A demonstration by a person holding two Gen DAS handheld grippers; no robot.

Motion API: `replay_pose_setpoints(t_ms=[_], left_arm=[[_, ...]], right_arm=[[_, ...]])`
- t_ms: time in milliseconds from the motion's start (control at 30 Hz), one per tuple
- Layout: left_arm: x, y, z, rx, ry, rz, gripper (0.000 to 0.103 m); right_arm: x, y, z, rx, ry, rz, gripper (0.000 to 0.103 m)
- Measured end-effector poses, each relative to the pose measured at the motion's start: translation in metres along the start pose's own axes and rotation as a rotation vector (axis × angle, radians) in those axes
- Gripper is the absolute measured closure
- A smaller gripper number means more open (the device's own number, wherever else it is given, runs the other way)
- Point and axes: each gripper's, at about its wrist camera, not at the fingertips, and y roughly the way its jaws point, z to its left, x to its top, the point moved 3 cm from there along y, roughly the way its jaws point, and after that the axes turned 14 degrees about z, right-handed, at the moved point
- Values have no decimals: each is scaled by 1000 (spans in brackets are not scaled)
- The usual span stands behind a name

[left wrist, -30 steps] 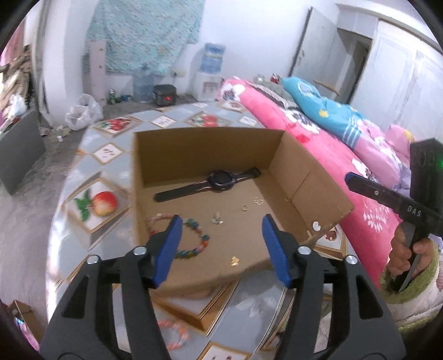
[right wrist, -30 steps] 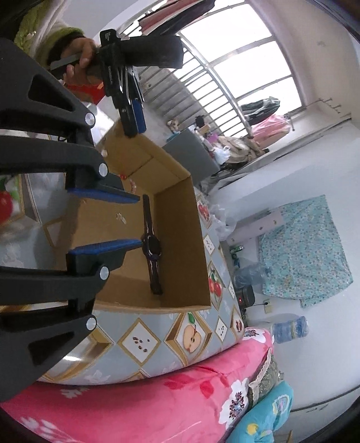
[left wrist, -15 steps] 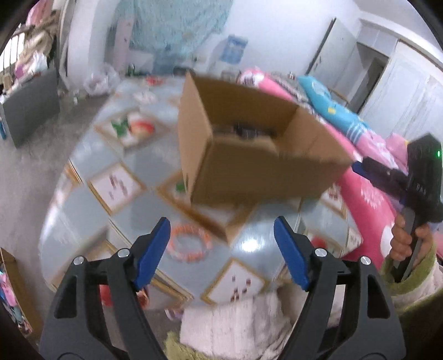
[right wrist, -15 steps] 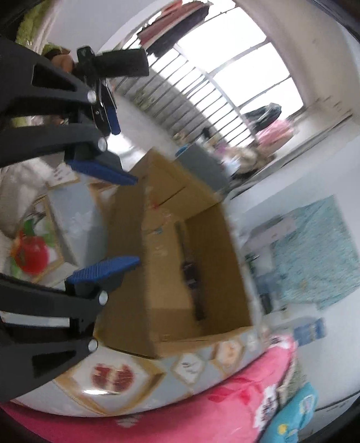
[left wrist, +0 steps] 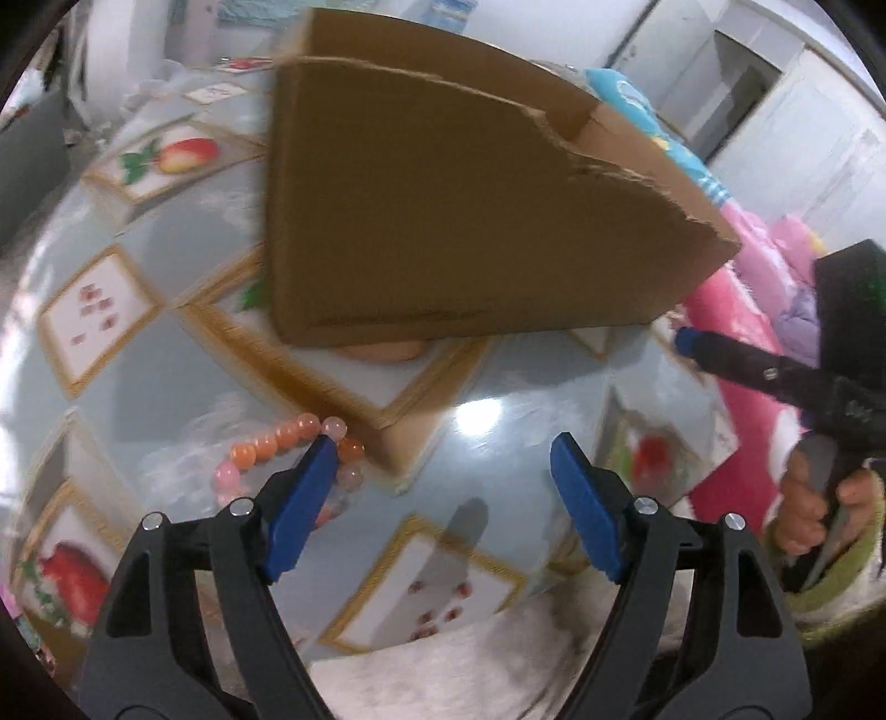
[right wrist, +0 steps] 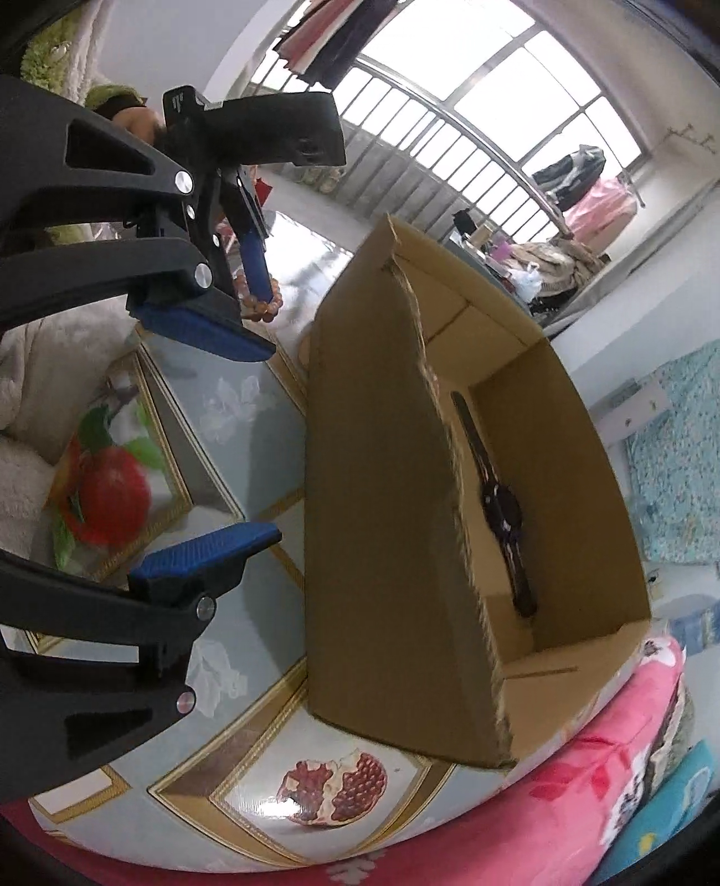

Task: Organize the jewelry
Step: 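Move the right tool to the pink bead bracelet beside the box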

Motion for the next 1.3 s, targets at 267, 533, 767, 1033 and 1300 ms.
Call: replay_pose_setpoints(t_ms=[267,533,767,1033,1300], left_arm=[[33,30,-55,-198,112,41,28],[25,0,-85,-299,246,-20,27],[5,-19,-45,-51,138,-36,26],[-5,-12,-12,308,40,45,22],[-7,6,-5,417,-17,91,16]], right_arm=[[4,-14,-42,-45,108,-28,40],[2,-10,-67,-37,183,-24,40],[5,9,-53,2,114,32,40],[10,38,-17,43,34,69,47],[18,73,29,-46,-69,102,70]])
